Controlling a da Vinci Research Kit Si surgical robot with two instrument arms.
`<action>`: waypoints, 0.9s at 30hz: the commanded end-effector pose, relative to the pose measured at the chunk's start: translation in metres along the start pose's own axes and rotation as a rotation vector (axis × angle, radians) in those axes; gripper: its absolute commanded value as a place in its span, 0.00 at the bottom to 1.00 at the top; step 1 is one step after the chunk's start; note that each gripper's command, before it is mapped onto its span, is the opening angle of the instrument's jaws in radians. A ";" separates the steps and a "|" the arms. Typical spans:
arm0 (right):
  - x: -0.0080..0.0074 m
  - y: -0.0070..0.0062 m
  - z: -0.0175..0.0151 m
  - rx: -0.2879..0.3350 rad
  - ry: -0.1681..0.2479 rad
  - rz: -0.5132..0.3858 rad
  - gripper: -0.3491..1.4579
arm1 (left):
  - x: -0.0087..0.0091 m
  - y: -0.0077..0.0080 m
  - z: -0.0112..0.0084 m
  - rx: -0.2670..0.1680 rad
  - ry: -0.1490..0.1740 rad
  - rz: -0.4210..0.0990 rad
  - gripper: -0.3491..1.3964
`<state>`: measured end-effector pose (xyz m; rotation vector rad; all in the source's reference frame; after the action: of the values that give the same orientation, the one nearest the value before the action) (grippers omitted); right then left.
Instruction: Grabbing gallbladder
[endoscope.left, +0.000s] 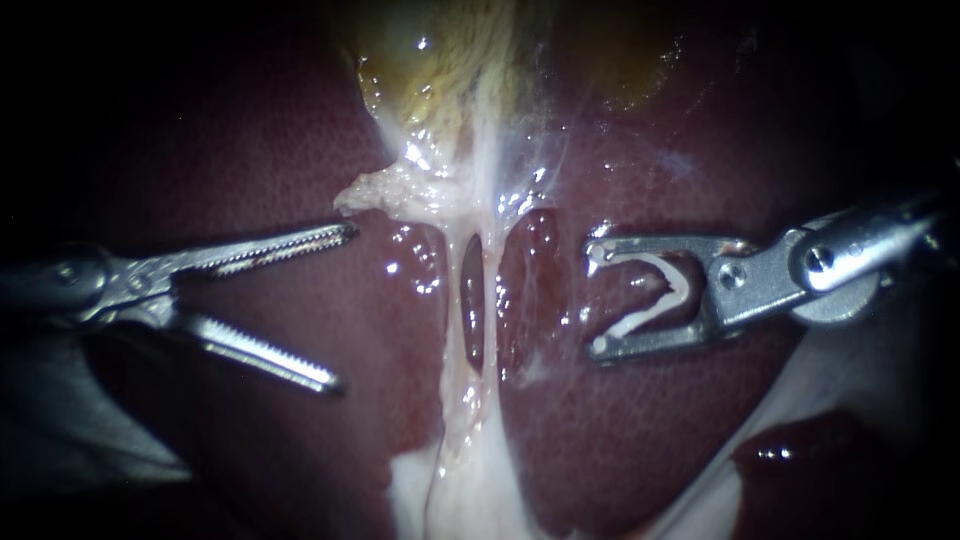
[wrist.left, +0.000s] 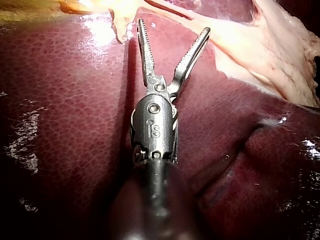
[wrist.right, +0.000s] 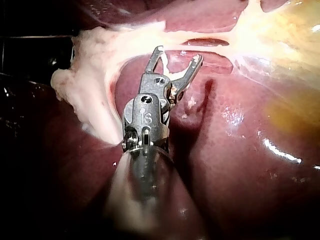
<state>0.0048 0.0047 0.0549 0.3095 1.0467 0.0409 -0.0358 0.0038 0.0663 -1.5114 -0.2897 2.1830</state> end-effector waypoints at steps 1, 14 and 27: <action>0.0000 0.0000 0.0000 0.000 0.000 0.000 0.47 | 0.0000 0.0000 0.0000 0.000 0.000 0.000 0.75; 0.0000 0.0000 0.0000 0.000 0.000 0.000 0.47 | 0.0000 0.0000 0.0000 0.000 0.000 0.000 0.75; 0.0000 0.0000 0.0000 0.000 0.000 0.000 0.47 | 0.0012 -0.0011 -0.0008 0.010 -0.001 -0.009 0.75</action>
<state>0.0049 0.0047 0.0549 0.3096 1.0467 0.0405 -0.0351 0.0054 0.0654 -1.5014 -0.2852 2.1747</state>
